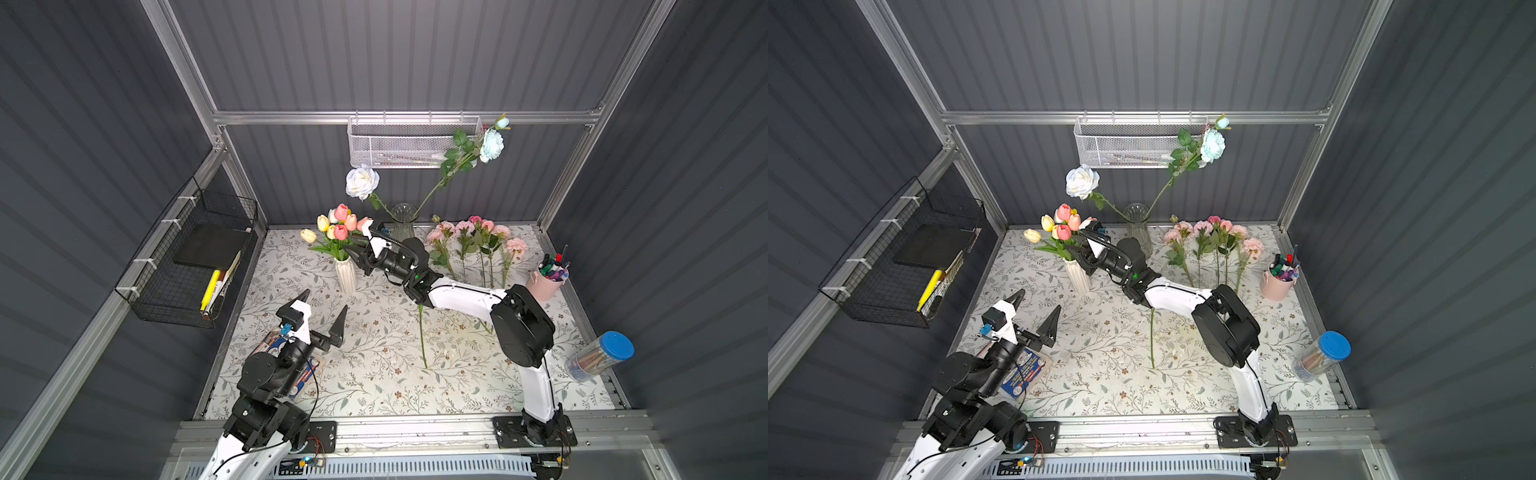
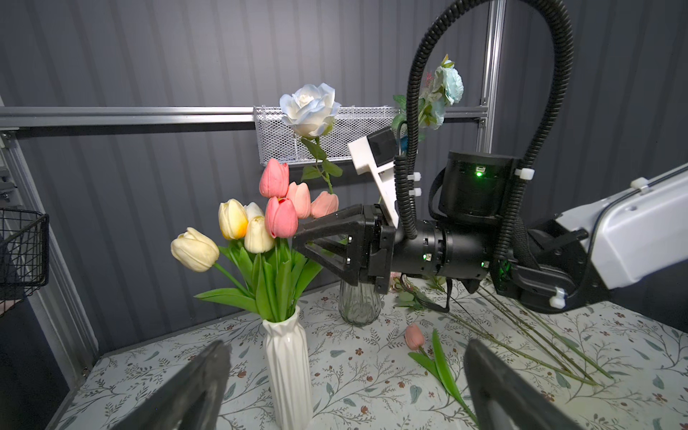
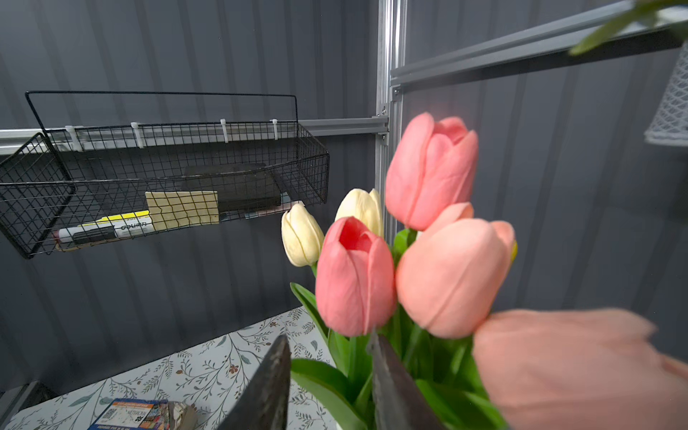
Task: Pick out pink flowers from the vase
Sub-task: Pick up the flower from the vase.
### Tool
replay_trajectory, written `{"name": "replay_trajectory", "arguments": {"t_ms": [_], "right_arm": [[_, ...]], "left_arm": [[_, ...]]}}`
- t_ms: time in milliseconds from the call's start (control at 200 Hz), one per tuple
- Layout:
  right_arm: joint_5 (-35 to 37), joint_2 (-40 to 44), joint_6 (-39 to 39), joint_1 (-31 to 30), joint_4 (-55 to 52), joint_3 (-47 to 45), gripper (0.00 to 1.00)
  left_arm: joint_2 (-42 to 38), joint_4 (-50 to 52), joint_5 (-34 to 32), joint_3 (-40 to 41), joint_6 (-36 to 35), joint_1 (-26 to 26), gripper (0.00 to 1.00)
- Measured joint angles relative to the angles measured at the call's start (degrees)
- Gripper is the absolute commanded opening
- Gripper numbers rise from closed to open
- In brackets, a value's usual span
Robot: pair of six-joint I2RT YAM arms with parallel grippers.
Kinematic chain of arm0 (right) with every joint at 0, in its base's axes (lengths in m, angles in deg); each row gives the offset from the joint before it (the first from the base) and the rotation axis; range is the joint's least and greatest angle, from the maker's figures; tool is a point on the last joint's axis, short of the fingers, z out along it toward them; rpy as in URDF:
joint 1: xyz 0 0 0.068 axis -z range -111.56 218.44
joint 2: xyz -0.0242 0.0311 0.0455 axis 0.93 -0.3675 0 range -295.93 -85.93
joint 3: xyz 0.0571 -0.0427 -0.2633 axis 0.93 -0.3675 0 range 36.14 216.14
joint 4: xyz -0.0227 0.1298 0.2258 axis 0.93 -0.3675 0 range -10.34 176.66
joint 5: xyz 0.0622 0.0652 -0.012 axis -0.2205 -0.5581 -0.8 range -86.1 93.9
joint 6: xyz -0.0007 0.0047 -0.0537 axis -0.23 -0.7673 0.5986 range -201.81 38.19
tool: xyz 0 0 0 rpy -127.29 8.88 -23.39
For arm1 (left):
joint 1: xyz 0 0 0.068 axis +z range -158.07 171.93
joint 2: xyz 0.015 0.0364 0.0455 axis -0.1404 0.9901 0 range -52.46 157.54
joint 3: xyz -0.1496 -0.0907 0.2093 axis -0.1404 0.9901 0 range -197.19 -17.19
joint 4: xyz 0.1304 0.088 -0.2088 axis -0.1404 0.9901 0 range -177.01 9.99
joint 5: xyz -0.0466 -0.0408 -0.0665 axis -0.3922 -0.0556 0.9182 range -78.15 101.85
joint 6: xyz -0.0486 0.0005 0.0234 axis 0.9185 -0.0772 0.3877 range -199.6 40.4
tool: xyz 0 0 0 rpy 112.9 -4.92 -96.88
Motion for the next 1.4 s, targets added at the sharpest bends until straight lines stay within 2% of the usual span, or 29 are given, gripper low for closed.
{"name": "replay_trajectory", "arguments": {"t_ms": [365, 700, 871, 1101, 1401], "right_arm": [[3.8, -2.9, 0.2, -0.3, -0.8, 1.4, 0.38], [5.0, -5.5, 0.2, -0.3, -2.1, 6.3, 0.37], [5.2, -6.4, 0.1, -0.3, -3.1, 7.0, 0.34], [5.7, -6.4, 0.0, -0.3, -3.9, 7.0, 0.21], [5.9, -6.3, 0.3, -0.3, -4.0, 7.0, 0.20]], "left_arm": [[-0.3, 0.5, -0.1, 0.0, 0.0, 0.0, 0.99], [-0.3, 0.6, -0.1, 0.0, 0.0, 0.0, 0.99], [-0.3, 0.6, -0.1, 0.0, -0.2, 0.0, 0.99], [-0.3, 0.8, -0.1, 0.0, -0.4, 0.0, 0.99], [-0.3, 0.8, -0.1, 0.0, -0.4, 0.0, 0.99]]}}
